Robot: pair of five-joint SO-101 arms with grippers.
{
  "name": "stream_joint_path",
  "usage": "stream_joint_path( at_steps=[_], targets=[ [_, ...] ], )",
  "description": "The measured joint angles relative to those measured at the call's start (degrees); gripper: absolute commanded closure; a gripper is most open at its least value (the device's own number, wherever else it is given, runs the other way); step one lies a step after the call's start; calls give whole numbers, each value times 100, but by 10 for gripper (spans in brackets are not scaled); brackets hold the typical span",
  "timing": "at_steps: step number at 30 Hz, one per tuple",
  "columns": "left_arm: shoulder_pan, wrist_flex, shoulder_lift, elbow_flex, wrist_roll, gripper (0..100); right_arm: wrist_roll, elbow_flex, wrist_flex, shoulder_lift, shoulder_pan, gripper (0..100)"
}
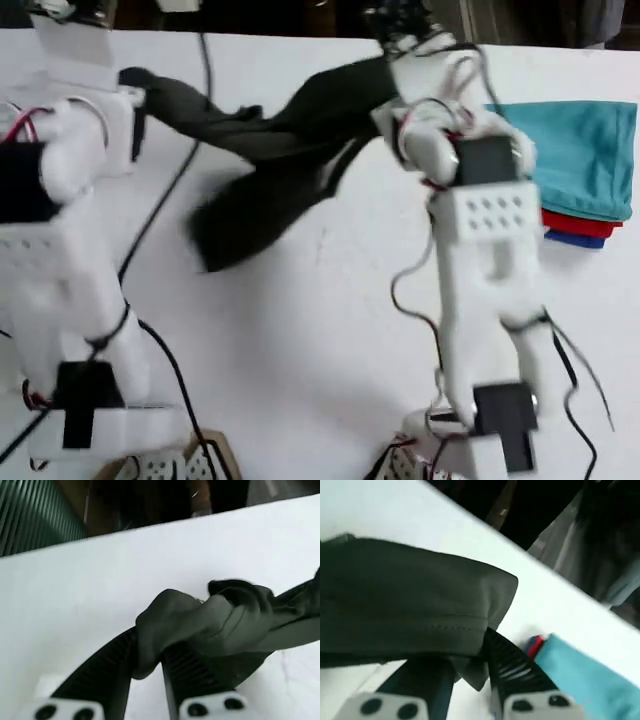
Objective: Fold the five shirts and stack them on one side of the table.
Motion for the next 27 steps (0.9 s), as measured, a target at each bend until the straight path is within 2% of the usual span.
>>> stream_joint_path(
  at_steps=[6, 11, 15, 21, 27],
  targets=[
    [422, 0, -730, 0, 0, 974, 475, 0, 0, -1011, 264, 980],
    [422, 0, -1169, -9, 0, 974, 747, 0, -281, -1600, 264, 980],
    [26, 0, -1240, 237, 0, 974, 747, 0, -747, -1776, 264, 979],
    [-941, 0, -1055, 2066, 0, 974, 747, 888, -826, -1538, 246, 979],
    [-1266, -237, -440, 4501, 0, 973, 774, 2734, -879, -993, -202, 979]
  ],
)
